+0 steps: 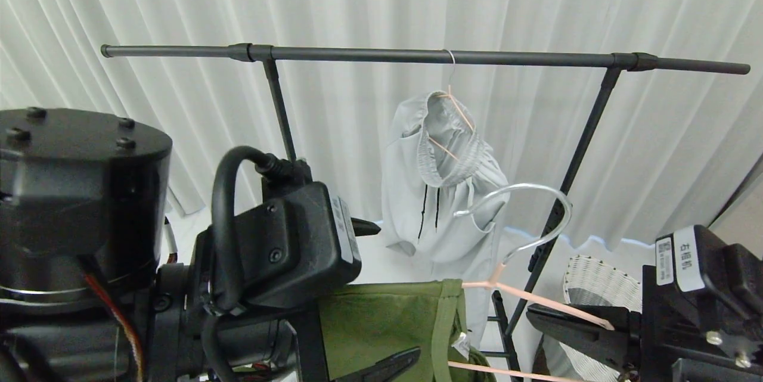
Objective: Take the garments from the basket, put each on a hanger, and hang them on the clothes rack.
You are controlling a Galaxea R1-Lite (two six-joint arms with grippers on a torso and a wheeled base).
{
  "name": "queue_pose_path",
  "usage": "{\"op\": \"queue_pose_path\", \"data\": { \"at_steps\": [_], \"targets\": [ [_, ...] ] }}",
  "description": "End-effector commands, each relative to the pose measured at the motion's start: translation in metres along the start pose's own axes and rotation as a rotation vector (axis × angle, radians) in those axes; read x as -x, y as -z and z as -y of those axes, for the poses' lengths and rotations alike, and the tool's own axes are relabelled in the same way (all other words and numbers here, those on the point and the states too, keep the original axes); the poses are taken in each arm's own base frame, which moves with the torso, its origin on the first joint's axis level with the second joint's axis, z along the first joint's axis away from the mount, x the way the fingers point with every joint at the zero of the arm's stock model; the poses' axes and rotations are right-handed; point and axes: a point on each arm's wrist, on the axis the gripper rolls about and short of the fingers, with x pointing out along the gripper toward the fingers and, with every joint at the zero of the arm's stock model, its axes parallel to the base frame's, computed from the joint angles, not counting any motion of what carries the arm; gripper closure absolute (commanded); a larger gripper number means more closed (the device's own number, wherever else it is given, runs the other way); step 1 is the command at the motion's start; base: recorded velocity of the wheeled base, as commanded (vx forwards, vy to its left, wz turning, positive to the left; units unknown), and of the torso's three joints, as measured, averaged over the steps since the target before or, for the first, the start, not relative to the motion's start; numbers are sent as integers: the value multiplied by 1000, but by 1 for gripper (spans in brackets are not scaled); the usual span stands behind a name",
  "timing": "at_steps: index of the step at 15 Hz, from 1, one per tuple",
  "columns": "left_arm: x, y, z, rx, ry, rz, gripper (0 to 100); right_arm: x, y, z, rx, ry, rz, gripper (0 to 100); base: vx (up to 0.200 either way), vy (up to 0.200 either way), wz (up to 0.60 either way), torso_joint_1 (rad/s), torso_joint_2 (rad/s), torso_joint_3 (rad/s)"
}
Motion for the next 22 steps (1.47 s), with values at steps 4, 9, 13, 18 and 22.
{"op": "queue_pose_path", "data": {
  "at_steps": [4, 9, 13, 18, 22],
  "targets": [
    [-5, 7, 5, 0, 41, -19, 0, -1, -1, -7, 24, -38, 4, 100, 0, 0, 0, 0, 0, 0],
    [-6, 14, 10, -16, 74, -29, 100, 0, -1, -6, 26, -30, 9, 100, 0, 0, 0, 0, 0, 0],
    [-6, 15, 10, -18, 75, -34, 100, -1, -2, -5, 27, -20, 11, 100, 0, 0, 0, 0, 0, 0],
    [-6, 15, 9, -15, 64, -36, 100, -1, -1, -5, 40, -4, 5, 0, 0, 0, 0, 0, 0, 0],
    [-3, 15, 6, -15, -28, -82, 100, 1, -1, 7, 27, 98, -2, 0, 0, 0, 0, 0, 0, 0]
  ]
}}
